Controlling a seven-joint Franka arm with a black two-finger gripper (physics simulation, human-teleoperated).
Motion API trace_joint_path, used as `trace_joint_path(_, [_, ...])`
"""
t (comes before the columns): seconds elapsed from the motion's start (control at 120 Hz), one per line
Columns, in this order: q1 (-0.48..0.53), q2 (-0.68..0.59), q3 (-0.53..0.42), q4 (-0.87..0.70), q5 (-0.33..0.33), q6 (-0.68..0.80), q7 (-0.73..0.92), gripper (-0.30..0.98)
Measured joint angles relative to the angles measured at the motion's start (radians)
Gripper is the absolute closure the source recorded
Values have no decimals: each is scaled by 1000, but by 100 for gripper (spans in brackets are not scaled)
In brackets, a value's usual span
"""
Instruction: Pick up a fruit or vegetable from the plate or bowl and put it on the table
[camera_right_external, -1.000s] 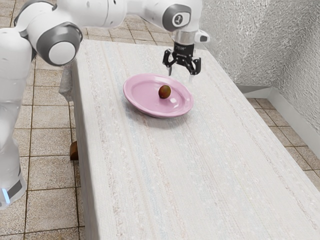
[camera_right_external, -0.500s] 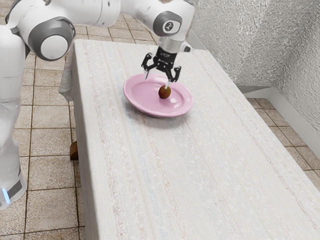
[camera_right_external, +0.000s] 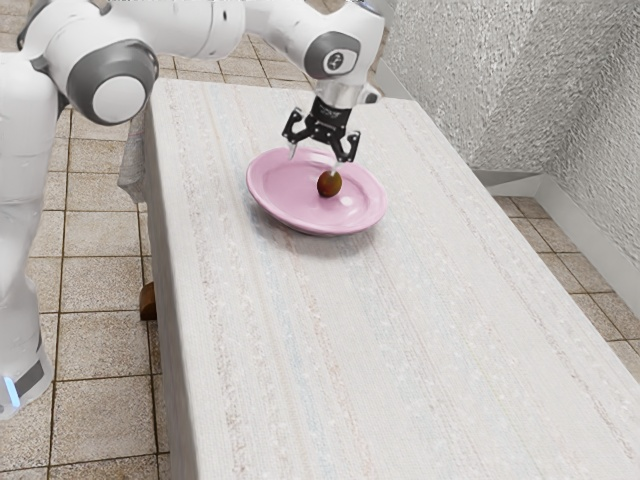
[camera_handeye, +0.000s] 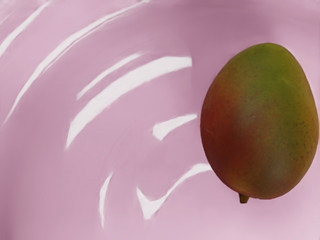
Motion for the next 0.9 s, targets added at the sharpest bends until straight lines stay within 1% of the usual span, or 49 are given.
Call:
trace_joint_path(0.367, [4, 59, 2, 4, -15, 99, -31, 0])
trace_joint_path(0.592, [3, 83, -1, 4, -41, 128, -41, 0])
trace_joint_path(0.9, [3, 119, -2, 3, -48, 155, -48, 0])
